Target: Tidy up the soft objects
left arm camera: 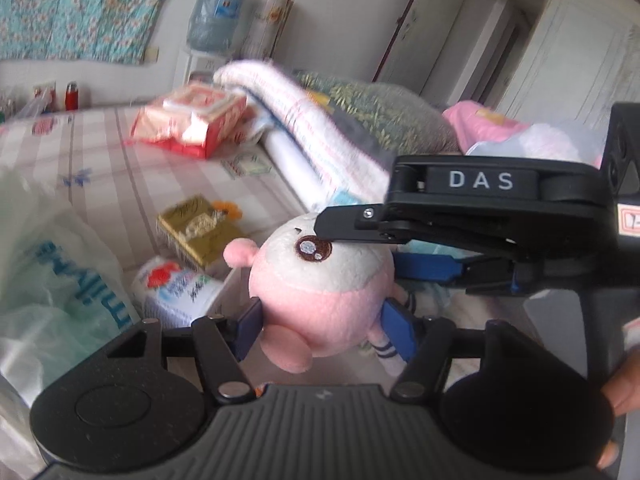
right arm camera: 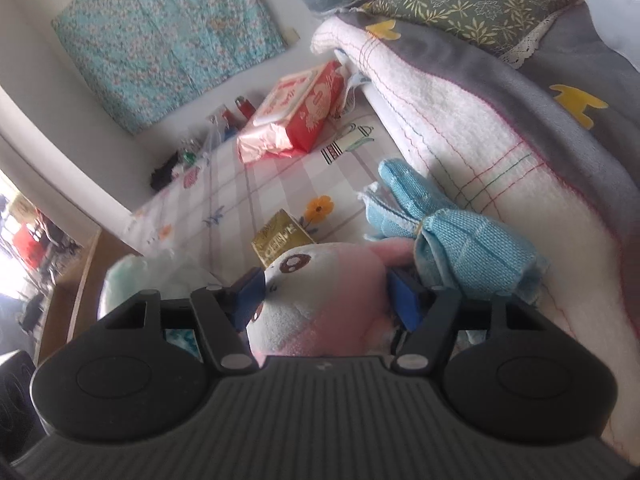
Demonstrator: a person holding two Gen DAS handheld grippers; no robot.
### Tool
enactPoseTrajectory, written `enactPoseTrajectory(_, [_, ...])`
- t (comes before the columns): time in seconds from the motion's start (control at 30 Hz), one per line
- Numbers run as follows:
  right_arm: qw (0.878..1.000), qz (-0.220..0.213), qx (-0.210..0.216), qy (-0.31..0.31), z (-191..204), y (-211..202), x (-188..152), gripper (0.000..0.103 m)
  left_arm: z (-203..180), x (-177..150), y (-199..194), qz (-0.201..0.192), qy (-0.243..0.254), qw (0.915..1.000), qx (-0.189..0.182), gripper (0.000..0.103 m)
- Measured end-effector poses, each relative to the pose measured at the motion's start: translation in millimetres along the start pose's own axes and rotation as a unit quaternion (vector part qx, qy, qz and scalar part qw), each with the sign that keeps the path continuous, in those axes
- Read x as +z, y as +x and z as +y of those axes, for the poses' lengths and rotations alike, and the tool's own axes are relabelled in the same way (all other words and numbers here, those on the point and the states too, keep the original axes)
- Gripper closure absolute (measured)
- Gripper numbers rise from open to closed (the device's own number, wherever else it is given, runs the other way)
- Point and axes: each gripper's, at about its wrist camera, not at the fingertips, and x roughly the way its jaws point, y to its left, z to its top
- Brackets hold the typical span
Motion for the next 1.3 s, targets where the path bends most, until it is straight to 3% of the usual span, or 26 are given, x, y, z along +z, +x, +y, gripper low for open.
enactPoseTrajectory(0.33, [0.997, -0.037, 0.054, 0.032, 17, -50, -1, 0.035, 0, 9, -53, -0.072, 0.011, 0.9972, -0.017, 0.037])
enactPoseTrajectory(0.63, [0.994, -0.038, 0.094, 0.04, 45, -79, -27, 0.034, 13, -5, -100, -0.1, 0.001, 0.9949, -0.013, 0.037])
enactPoseTrajectory(0.87, [0.991, -0.008, 0.115, 0.069, 48, -77, -69, 0.034, 32, -31, -109, -0.073, -0.018, 0.9971, 0.001, 0.036])
enactPoseTrajectory(1.07, [0.991, 0.035, 0.09, 0.095, 31, -49, -100, 0.034, 53, -53, -84, -0.025, -0.051, 0.9984, 0.0, 0.036])
enactPoseTrajectory(1.3, [0.991, 0.058, 0.093, 0.079, 25, -38, -102, 0.035, 62, -61, -84, -0.007, -0.058, 0.9982, -0.014, 0.036])
